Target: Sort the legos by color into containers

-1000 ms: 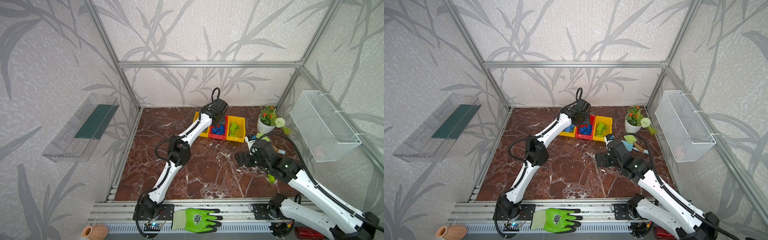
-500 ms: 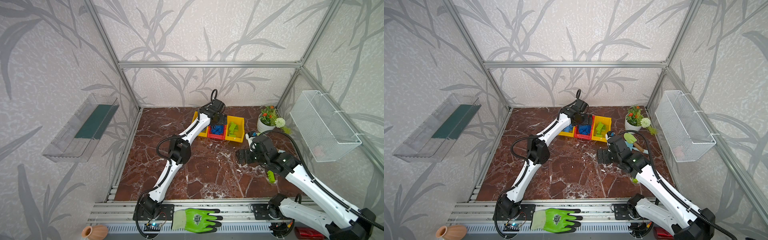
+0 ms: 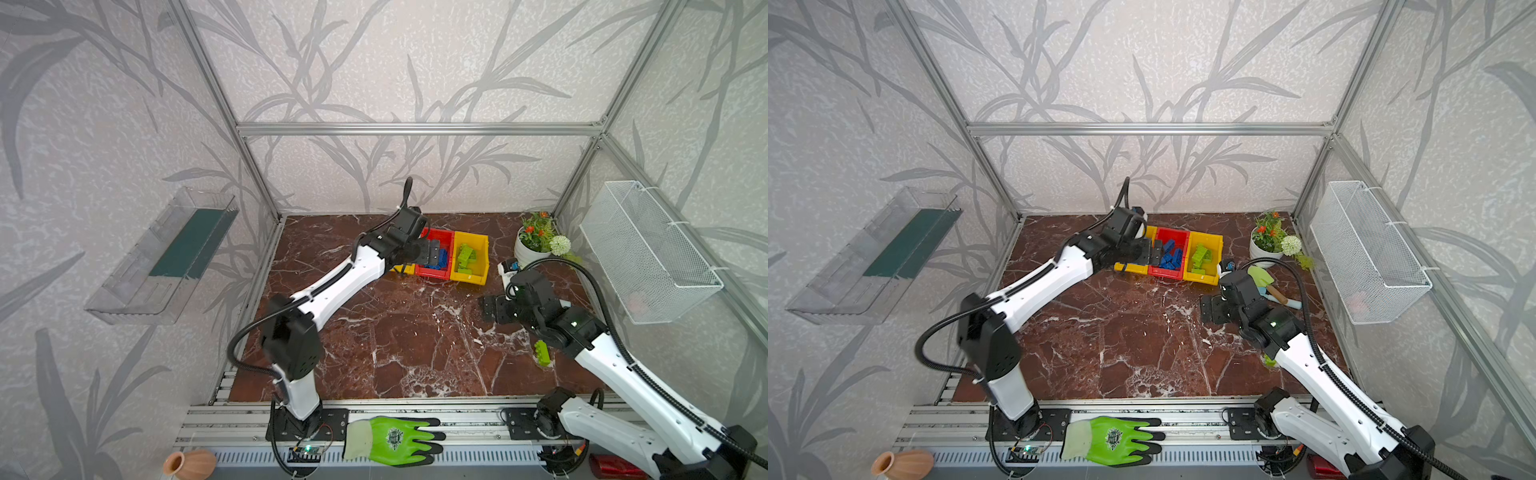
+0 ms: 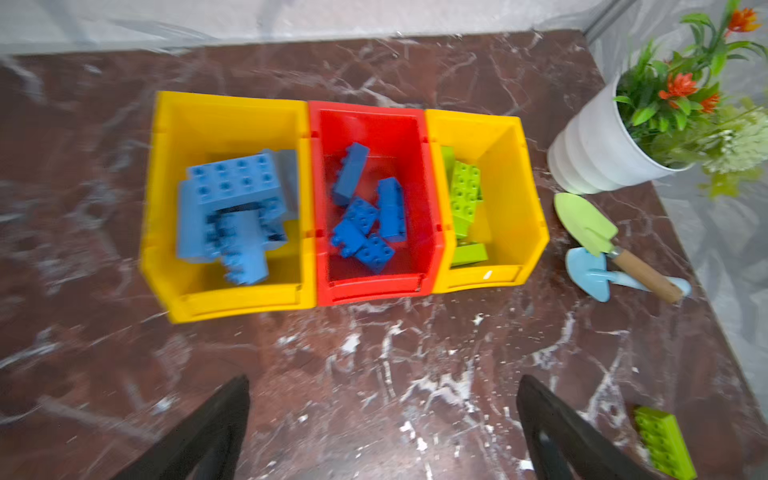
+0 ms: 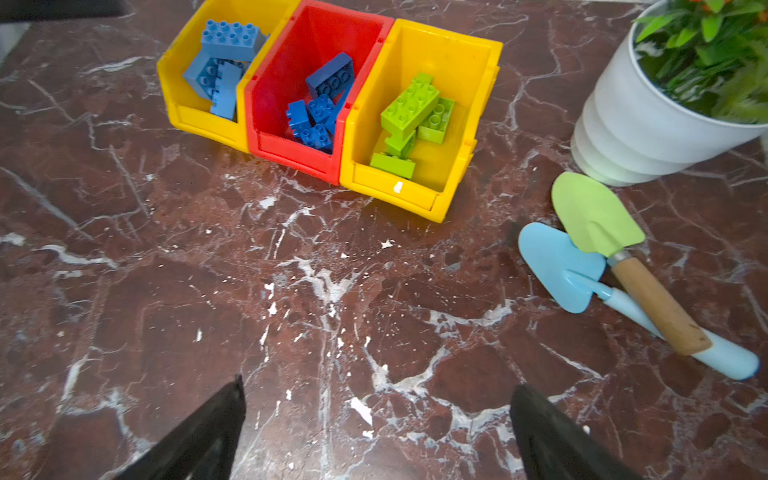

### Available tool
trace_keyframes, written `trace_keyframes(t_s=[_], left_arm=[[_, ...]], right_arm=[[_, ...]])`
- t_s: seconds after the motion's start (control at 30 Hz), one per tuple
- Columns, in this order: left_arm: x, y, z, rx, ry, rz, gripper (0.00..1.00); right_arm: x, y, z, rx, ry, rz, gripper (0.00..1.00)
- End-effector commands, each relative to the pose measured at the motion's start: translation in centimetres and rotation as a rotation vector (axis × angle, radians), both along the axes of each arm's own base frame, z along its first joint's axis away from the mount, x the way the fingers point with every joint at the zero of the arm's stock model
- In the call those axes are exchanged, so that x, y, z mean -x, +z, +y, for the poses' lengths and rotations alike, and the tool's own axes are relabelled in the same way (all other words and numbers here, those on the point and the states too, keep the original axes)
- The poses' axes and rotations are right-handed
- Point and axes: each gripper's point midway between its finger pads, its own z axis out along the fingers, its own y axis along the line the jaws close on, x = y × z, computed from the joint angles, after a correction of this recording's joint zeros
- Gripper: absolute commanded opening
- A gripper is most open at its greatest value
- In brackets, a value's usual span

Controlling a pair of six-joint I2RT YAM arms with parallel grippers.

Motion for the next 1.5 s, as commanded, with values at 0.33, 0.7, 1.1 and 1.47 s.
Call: trace_keyframes(t_s=[0.33,0.7,1.1,1.47], left_arm=[[4.8,-2.8,22.4,-0.486,0.538,-0.345,0.99],[3.3,-7.1,30.7,-0.357,0.667,-0.441,0.99],[1.0,-12.7,31.4,-0.317,0.634,-0.488,0.99],[0.4,-13.3,31.6,-0.252,0.593,-0.417,0.99]], right_arm=[[-4.6,-1.0,-3.3,0.196,-0.061,-0.464,0.99],[-9.1,-5.3,-7.9,0.193,-0.222,-0.507,0.99],[-12.2,-9.8,-9.9,0.136,-0.221,-0.558,0.99],[-13.4,-10.2,-9.3,0.109,-0.167,-0.452,0.99]])
